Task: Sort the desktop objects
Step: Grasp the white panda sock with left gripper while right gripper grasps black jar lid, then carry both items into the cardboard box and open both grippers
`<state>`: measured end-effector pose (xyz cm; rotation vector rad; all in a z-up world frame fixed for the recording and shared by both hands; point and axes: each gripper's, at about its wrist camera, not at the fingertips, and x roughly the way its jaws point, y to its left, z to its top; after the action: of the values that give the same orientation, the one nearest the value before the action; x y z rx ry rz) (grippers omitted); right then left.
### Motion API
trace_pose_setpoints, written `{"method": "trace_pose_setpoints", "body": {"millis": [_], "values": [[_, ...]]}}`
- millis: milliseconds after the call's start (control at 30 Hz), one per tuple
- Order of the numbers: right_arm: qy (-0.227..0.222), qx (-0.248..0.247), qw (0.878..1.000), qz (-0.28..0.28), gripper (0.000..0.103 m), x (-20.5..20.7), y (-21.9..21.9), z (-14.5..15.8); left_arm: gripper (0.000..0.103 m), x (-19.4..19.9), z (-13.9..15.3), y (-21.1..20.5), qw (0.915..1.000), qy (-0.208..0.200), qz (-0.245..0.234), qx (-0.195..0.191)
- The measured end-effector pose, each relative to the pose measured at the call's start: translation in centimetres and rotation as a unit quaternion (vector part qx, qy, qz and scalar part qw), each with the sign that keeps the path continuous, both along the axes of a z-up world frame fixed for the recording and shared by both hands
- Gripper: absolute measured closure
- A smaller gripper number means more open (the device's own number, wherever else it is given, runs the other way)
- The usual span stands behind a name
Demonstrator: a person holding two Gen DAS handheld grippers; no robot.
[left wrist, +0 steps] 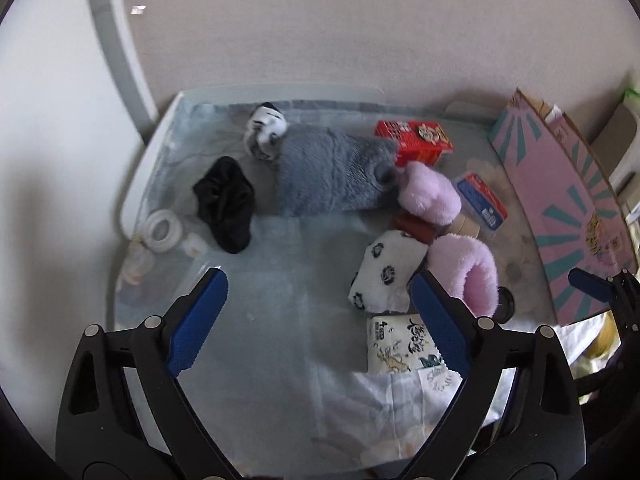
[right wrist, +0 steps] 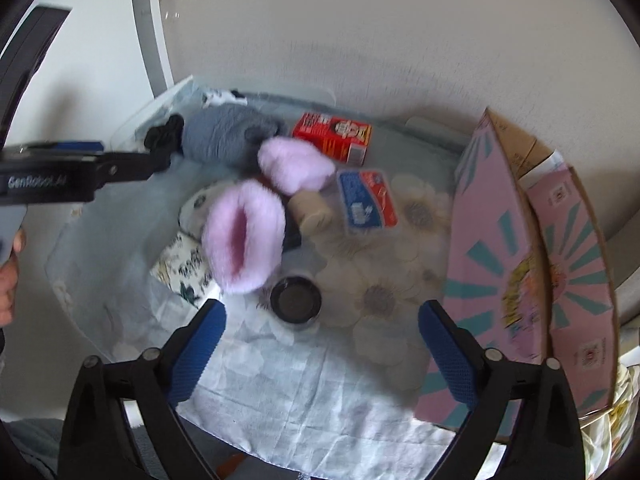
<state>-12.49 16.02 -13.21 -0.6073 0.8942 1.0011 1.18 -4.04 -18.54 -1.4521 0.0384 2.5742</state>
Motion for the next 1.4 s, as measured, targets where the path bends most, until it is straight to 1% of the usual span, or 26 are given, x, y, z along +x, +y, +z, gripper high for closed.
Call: {"method": "trace_pose_setpoints", "body": {"millis": [67,133,200,267,433,500,567,600,667,700,767,800,833,867,967,1067,1300,1400], "values": [[0.002,-0.01,1.0,-0.001,0.016,-0.1,0.1,-1.4,0.011,-0.5,-1.2,1.0,0.9998,-0.004,-0.017,-0.012],[0.004,-0.015,1.0,-0.003,0.02,0.1,0.4,-2.6,0.011,-0.9,-2.3,1.8,0.9993,-0.004,-0.032,-0.019],[0.002,-0.016,1.0,-0.006,0.021,0.3,0.7,-3.3,0.011,-1.1,-2.8,2.1,0.9989,-0.004,-0.042,-0.018],[0.003,-0.016,1.0,-0.008,0.026,0.7,1.0,-3.8,0.011,-1.5,-3.3,2.5,0.9985,-0.004,-0.051,-0.019],[0.004,-0.014,1.0,-0.01,0.033,0.9,2.0,-4.5,0.012,-2.2,-4.7,3.7,0.9964,-0.01,-0.081,-0.024],[0.001,-0.012,1.0,-0.011,0.036,0.9,2.3,-4.6,0.015,-2.4,-5.0,3.9,0.9957,-0.011,-0.088,-0.026],[0.003,-0.009,1.0,-0.012,0.044,0.9,2.5,-4.7,0.026,-2.7,-5.5,4.0,0.9949,-0.017,-0.098,-0.018],[0.006,-0.008,1.0,-0.013,0.046,1.0,2.6,-4.7,0.029,-2.9,-5.6,4.0,0.9946,-0.019,-0.101,-0.01],[0.01,-0.008,1.0,-0.017,0.052,1.1,2.9,-4.9,0.039,-3.0,-5.7,4.1,0.9942,-0.02,-0.106,0.001],[0.01,-0.008,1.0,-0.018,0.053,1.2,3.0,-5.0,0.042,-2.9,-5.6,4.2,0.9937,-0.019,-0.111,0.005],[0.011,-0.005,1.0,-0.021,0.058,1.3,3.0,-5.0,0.054,-2.9,-5.7,4.5,0.9922,-0.02,-0.123,0.01],[0.015,-0.003,1.0,-0.023,0.061,1.4,2.9,-5.0,0.058,-2.8,-5.8,4.6,0.9912,-0.022,-0.13,0.013],[0.021,0.0,0.999,-0.024,0.07,1.4,2.9,-5.0,0.064,-2.8,-5.8,4.7,0.99,-0.024,-0.138,0.017],[0.026,0.003,0.999,-0.025,0.07,1.5,2.9,-5.0,0.069,-2.7,-5.8,4.8,0.989,-0.024,-0.144,0.02],[0.027,0.004,0.999,-0.03,0.07,1.4,2.8,-5.0,0.072,-2.6,-5.8,5.0,0.9875,-0.021,-0.155,0.021],[0.033,0.007,0.999,-0.042,0.07,1.5,2.8,-5.1,0.074,-2.6,-5.6,4.7,0.987,-0.026,-0.155,0.032],[0.026,0.001,0.998,-0.055,0.07,1.5,2.6,-4.1,0.075,-2.8,-4.0,3.0,0.9879,-0.02,-0.148,0.04],[0.031,0.003,0.997,-0.065,0.07,1.6,2.6,-3.5,0.075,-3.1,-2.9,2.1,0.9888,-0.017,-0.142,0.043]]}}
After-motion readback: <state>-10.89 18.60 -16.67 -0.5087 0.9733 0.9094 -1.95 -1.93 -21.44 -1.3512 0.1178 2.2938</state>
